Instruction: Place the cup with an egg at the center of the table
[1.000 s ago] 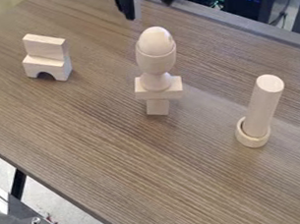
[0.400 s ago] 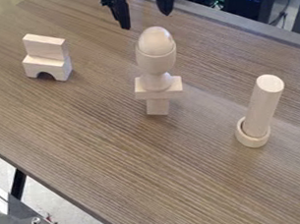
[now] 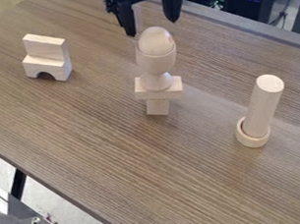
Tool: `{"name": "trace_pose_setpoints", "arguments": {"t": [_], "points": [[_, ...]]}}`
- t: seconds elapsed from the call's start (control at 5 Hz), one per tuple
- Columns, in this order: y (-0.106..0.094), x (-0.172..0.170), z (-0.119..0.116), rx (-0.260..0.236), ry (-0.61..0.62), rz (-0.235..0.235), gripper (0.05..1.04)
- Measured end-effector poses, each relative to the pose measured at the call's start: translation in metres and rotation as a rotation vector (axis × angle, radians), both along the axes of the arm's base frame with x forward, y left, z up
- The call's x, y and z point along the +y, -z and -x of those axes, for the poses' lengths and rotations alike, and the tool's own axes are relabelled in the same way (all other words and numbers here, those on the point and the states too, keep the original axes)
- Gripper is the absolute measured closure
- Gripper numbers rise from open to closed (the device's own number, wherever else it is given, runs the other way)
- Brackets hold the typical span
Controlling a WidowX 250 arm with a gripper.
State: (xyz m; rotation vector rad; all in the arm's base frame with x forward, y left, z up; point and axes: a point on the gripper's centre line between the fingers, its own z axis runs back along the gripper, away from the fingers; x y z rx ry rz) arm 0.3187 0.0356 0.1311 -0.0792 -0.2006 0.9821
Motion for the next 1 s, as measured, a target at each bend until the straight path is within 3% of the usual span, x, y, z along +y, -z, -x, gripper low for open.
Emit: {"name": "trace_pose_setpoints", "arguments": {"t": [1.0], "points": [[0.0016, -0.0065, 0.0112, 0.009, 0.006, 0.017, 0.085]]}}
